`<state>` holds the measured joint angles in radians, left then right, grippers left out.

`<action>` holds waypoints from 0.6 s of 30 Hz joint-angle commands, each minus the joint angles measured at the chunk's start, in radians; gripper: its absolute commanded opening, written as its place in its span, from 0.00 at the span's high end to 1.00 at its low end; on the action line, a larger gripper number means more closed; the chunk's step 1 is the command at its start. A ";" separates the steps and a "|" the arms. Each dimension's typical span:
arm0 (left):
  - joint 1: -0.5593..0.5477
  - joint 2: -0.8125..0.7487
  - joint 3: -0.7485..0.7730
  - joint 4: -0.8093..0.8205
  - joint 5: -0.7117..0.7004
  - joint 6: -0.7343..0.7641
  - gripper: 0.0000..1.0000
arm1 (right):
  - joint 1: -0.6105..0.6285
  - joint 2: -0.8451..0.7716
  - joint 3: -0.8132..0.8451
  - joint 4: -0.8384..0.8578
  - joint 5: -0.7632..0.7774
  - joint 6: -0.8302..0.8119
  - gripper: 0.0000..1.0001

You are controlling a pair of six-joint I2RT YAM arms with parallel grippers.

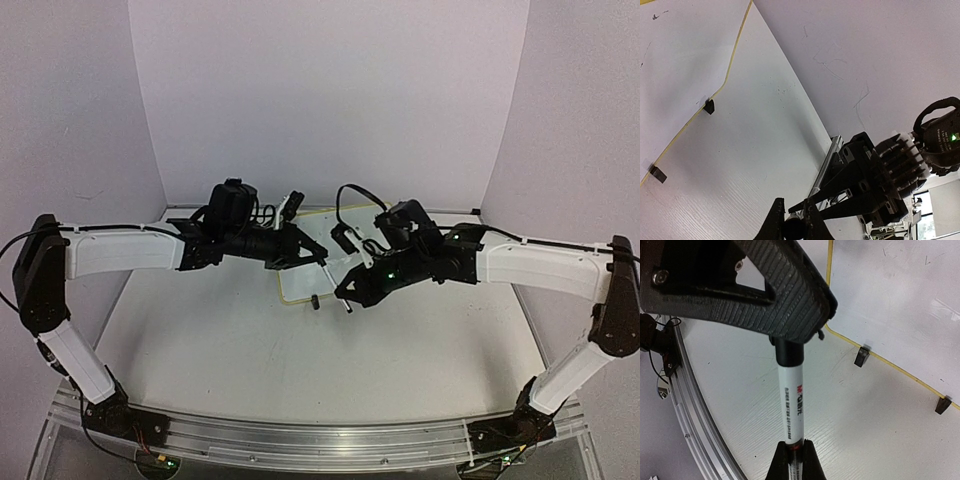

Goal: Write a sentence on the whiteboard
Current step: Pass from the right arm to the left, then pass from the left arm to the right

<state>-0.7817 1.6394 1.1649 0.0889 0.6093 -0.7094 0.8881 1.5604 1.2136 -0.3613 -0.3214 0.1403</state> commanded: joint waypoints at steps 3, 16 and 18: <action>0.005 -0.043 -0.043 0.176 -0.013 -0.081 1.00 | -0.003 -0.091 -0.059 0.193 0.091 0.141 0.45; 0.067 -0.086 -0.162 0.838 -0.041 -0.345 1.00 | -0.099 -0.187 -0.340 0.968 -0.087 0.598 0.20; 0.072 -0.070 -0.172 0.938 -0.048 -0.387 1.00 | -0.100 -0.182 -0.352 1.056 -0.106 0.632 0.21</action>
<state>-0.7238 1.5818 1.0128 0.6921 0.5722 -0.9687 0.7874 1.3930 0.8780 0.3622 -0.3471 0.6247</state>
